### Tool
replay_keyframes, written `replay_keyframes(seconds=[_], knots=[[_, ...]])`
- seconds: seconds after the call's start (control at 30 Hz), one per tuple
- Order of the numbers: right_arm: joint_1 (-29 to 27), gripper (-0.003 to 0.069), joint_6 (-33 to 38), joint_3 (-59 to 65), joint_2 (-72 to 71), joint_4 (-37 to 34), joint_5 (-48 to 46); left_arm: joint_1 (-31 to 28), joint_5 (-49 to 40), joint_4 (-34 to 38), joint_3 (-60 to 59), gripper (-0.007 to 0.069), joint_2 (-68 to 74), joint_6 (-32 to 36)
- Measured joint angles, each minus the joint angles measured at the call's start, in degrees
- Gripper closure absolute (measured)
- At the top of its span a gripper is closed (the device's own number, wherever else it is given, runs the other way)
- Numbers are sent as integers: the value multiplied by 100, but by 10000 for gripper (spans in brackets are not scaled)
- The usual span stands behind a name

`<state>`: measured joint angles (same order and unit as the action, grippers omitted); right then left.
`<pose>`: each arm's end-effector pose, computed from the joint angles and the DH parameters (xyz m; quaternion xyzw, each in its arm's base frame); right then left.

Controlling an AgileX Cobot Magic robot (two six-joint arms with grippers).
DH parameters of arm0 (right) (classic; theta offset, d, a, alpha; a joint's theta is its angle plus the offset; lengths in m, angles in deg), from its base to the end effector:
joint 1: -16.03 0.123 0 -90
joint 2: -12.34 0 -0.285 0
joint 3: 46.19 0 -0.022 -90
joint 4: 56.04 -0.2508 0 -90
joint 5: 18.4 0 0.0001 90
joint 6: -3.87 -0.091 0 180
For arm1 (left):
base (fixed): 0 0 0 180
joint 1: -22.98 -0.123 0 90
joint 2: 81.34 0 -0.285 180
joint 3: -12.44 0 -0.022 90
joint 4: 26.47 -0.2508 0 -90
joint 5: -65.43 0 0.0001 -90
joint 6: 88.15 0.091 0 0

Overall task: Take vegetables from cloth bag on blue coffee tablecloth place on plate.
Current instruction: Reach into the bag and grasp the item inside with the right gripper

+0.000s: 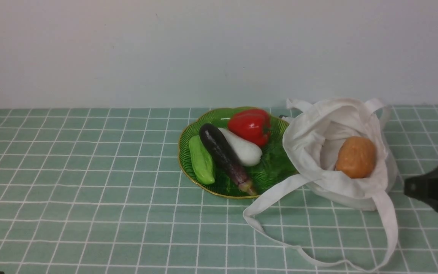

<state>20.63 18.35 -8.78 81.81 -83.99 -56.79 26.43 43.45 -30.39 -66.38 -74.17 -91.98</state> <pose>0.1973 0.0425 0.2696 -0.0195 0.9359 0.1740 0.3057 0.0524 -0.0008 0.1700 0.0154 0.8084 -0.0084 0.5883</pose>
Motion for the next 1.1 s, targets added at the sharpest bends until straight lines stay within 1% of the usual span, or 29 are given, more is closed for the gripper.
replay_keyframes(seconds=[0.07,0.1,0.17,0.2,0.23,0.27,0.33,0.37,0.43,0.47,0.5,0.6,0.63,0.7,0.73,0.8,0.9,1.1], knots=[[5,532,359,-330,584,-236,-73,0,0,0,0,632,0,0],[18,480,535,-588,989,-342,-141,0,0,0,0,632,0,0],[53,415,647,-907,1465,-397,-154,0,0,0,0,632,0,0],[68,356,684,-1120,1770,-406,-154,0,0,0,0,632,0,0],[81,314,704,-1297,2026,-413,-154,0,0,0,0,632,0,0],[87,289,713,-1434,2177,-413,-154,0,0,0,0,632,0,0],[92,202,719,-1759,2718,-383,-154,0,0,0,0,632,0,0],[92,202,719,-1791,2764,-375,-154,0,0,0,0,632,0,0],[92,104,568,-2195,3355,-121,-154,0,0,0,0,632,0,0],[92,83,482,-2296,3499,-11,-154,0,0,0,0,632,0,0],[92,79,453,-2320,3532,20,-154,0,0,0,0,632,0,0],[92,32,-214,-2675,4004,712,-135,0,0,0,0,632,0,0],[92,27,-515,-2766,4110,953,-127,0,0,0,0,632,0,0],[92,24,-815,-2827,4190,1175,-82,0,0,0,0,632,0,0],[92,22,-1165,-2867,4254,1451,2,0,0,0,0,632,0,0],[92,22,-1667,-2894,4346,1788,173,0,0,0,0,632,0,0],[92,22,-1999,-2905,4472,2032,338,0,0,0,0,632,0,0],[92,23,-2229,-2911,4828,2084,725,0,0,0,0,632,0,0]])
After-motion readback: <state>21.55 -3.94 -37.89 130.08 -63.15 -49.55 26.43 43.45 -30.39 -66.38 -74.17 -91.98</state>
